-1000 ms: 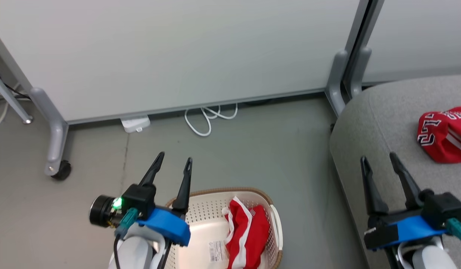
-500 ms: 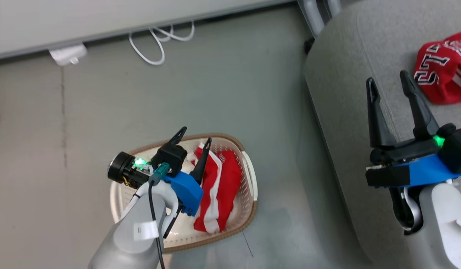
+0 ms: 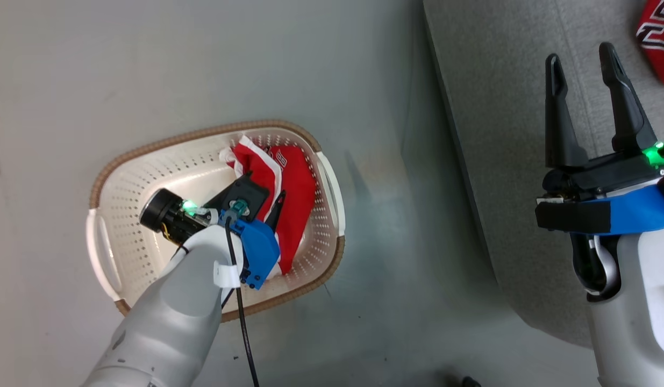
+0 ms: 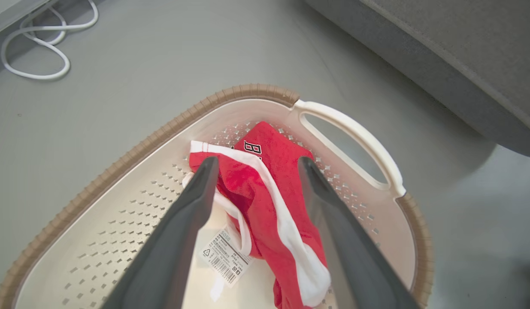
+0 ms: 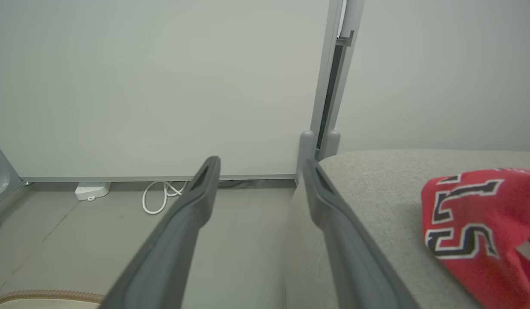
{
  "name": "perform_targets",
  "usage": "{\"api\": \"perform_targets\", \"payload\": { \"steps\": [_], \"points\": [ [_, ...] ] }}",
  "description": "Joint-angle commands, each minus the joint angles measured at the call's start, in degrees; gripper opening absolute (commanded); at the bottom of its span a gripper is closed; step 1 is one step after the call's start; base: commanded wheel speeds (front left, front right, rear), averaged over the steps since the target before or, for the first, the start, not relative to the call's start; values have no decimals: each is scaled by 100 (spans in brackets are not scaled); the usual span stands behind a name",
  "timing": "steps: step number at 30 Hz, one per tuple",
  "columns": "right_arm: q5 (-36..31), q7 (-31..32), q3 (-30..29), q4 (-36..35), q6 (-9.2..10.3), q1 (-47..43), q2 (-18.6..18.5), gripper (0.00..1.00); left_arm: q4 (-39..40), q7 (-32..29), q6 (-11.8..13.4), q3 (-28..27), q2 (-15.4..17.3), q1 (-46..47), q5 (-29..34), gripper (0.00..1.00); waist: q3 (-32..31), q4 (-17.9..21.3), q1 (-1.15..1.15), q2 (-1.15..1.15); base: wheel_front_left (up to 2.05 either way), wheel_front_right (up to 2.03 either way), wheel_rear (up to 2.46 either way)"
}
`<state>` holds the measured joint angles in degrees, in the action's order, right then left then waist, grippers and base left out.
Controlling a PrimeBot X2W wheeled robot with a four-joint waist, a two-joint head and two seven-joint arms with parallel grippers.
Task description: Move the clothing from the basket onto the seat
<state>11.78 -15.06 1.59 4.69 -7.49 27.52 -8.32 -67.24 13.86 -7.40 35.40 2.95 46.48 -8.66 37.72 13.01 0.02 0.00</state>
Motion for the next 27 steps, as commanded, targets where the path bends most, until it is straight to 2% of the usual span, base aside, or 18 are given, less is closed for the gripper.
{"api": "perform_targets", "payload": {
  "steps": [1,11,14,17,27],
  "points": [
    [32,-18,7,-35,-1,124,29,100,-64,-16,-6,48,16,164,-38,100,311,115,-2,0,0,0,0],
    [79,-18,21,-141,-1,376,60,100,-511,-697,-6,615,23,646,-374,100,1070,177,-2,0,0,0,0],
    [91,-18,27,-181,-1,465,85,100,-583,-1058,-7,738,102,793,-422,100,1312,207,-2,0,0,0,0],
    [96,-18,38,-193,-1,503,103,100,-615,-1124,56,817,210,883,-344,100,1464,232,-2,0,0,0,0],
    [114,-18,33,-221,-1,548,123,100,-658,-1408,109,651,300,1017,-633,100,1855,286,-2,0,0,0,0]
  ]
}}
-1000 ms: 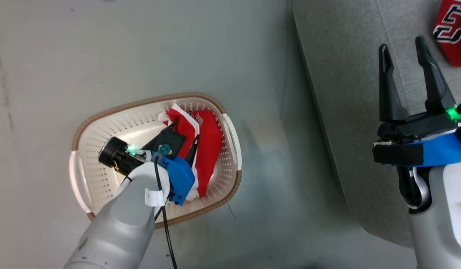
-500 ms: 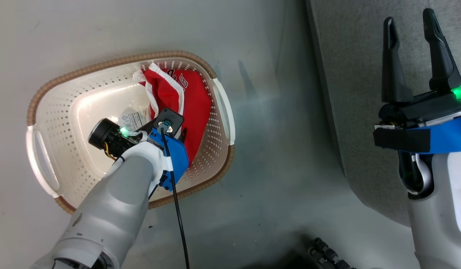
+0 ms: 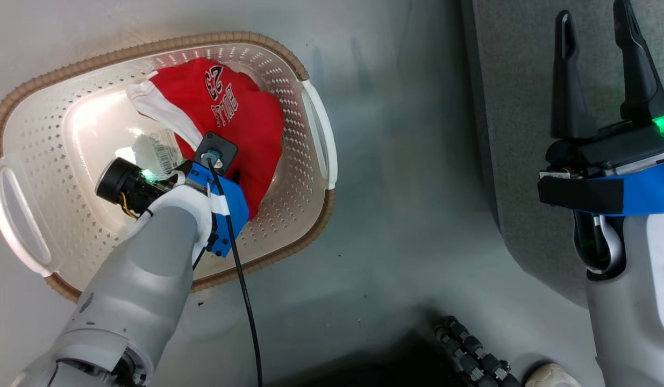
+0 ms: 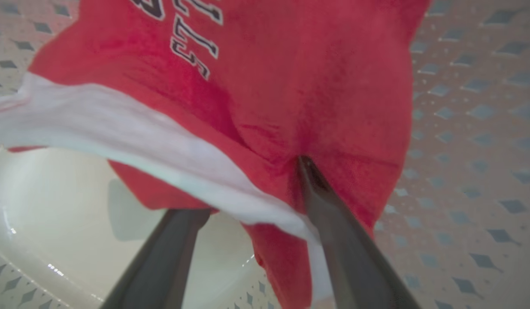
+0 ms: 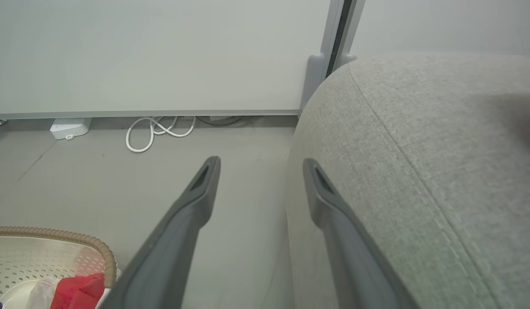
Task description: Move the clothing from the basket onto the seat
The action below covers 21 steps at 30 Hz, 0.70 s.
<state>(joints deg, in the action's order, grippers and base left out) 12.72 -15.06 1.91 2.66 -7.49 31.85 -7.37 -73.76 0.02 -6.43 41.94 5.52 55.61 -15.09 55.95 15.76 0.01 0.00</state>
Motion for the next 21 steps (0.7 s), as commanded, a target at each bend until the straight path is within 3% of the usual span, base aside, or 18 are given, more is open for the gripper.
{"api": "perform_targets", "payload": {
  "steps": [1,7,8,10,21],
  "points": [
    [17,-18,7,-20,-1,119,25,100,-7,-49,10,33,47,123,34,100,57,14,-1,0,0,0,0],
    [19,-18,-5,-16,-1,120,7,100,-13,-81,-16,100,43,161,-4,100,135,4,-1,0,0,0,0],
    [15,-18,-10,-14,-1,124,4,100,-14,-89,-26,115,34,171,-1,62,135,-2,-1,0,0,0,0],
    [10,-18,-8,-10,-1,138,5,100,-14,-54,-43,137,28,190,-31,0,131,-12,-1,0,0,0,0],
    [24,-18,-29,78,-1,113,-41,100,-15,87,-97,242,-107,70,-221,0,-123,-122,-1,0,0,0,0]
  ]
}}
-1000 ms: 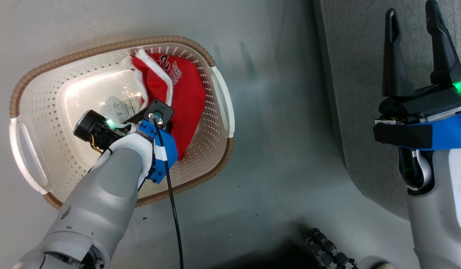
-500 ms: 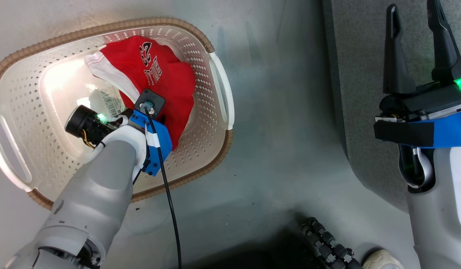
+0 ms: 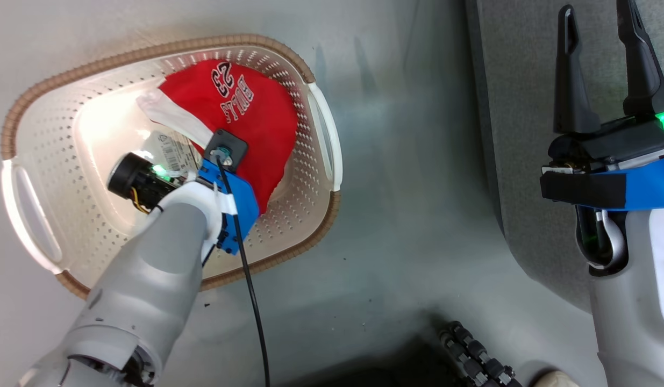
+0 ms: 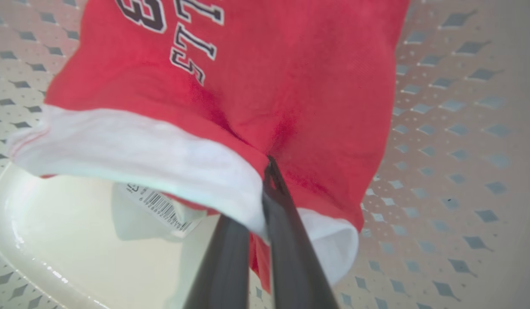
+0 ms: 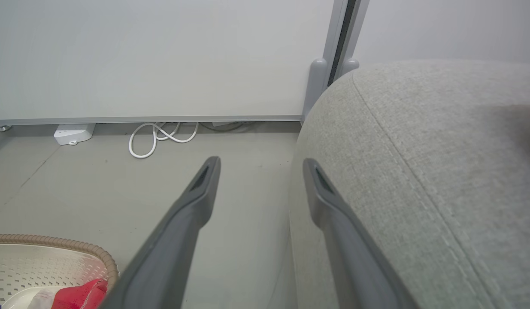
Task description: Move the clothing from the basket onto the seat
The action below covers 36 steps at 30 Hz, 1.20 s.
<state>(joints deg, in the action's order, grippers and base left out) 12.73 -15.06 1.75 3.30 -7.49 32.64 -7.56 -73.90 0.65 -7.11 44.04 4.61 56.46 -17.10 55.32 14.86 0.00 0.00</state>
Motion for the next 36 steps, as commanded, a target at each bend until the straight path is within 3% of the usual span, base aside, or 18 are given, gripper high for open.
{"api": "perform_targets", "payload": {
  "steps": [1,12,22,29,36],
  "points": [
    [21,-18,-21,28,-1,9,-33,100,1,71,-35,56,-40,-50,-45,0,-116,-56,0,0,0,0,0],
    [-26,-18,-76,132,-1,-199,-158,100,610,605,-47,729,-171,-485,-495,0,-860,-387,0,0,0,0,0],
    [-89,-18,-167,324,-1,-603,-295,100,1255,1295,-37,1470,-173,-880,-1262,0,-2004,-810,0,0,0,0,0],
    [-121,-18,-207,422,-1,-883,-288,100,1504,1445,-27,1537,-174,-964,-1468,0,-2589,-981,0,0,0,0,0],
    [-166,-18,-246,535,-1,-1189,-251,100,2204,1459,212,1227,-171,-1084,-1316,0,-3263,-1108,0,0,0,0,0]
  ]
}}
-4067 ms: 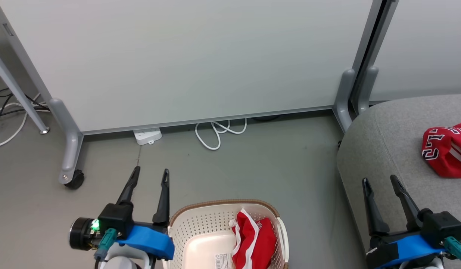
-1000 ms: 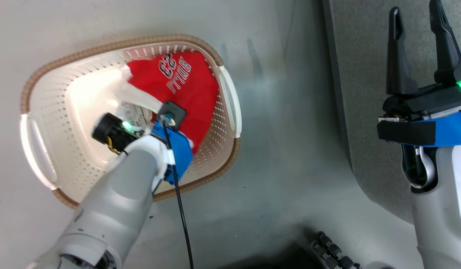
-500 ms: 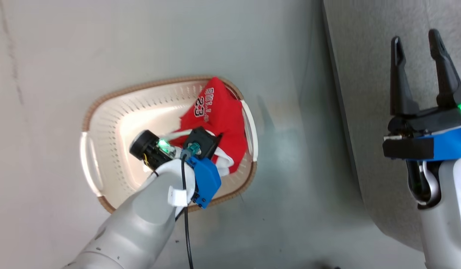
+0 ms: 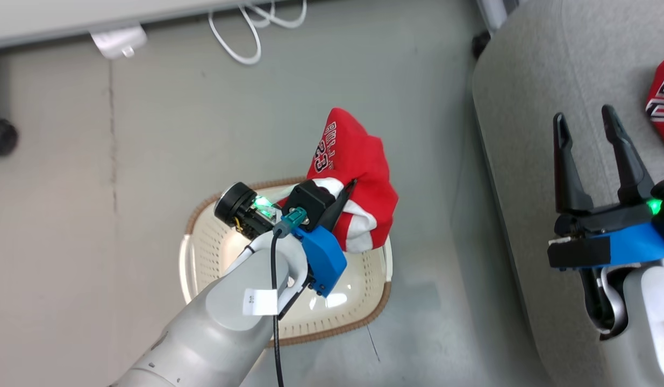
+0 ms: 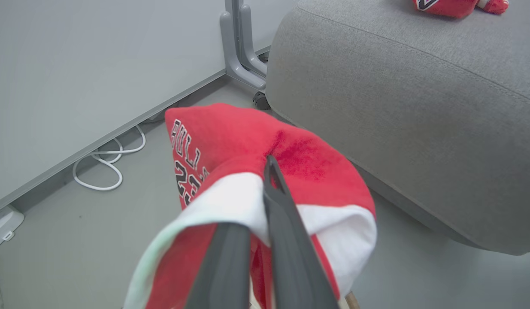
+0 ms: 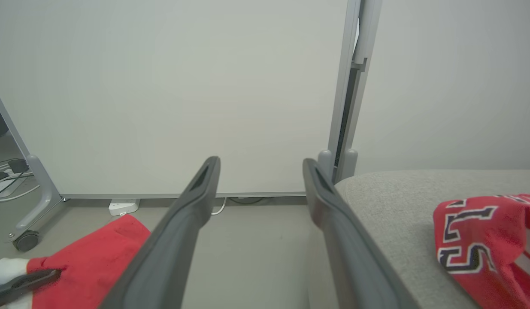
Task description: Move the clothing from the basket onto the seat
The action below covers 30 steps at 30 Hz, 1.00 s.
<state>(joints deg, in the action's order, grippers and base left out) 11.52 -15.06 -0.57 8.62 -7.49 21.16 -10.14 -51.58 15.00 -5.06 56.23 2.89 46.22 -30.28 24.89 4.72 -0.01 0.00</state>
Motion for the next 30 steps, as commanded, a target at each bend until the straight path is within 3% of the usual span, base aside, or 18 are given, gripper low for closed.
{"api": "perform_targets", "payload": {
  "steps": [1,15,30],
  "points": [
    [-46,-18,-15,26,-1,-88,9,100,77,24,33,-68,0,-72,49,0,-312,-106,1,0,0,0,0],
    [-130,-18,-31,172,-1,-646,112,100,1177,26,57,-818,23,-95,672,0,-1346,-190,1,0,0,0,0],
    [-236,-18,-108,265,-1,-1193,267,100,1469,26,-79,-715,3,-19,731,0,-2173,-287,1,0,0,0,0]
  ]
}}
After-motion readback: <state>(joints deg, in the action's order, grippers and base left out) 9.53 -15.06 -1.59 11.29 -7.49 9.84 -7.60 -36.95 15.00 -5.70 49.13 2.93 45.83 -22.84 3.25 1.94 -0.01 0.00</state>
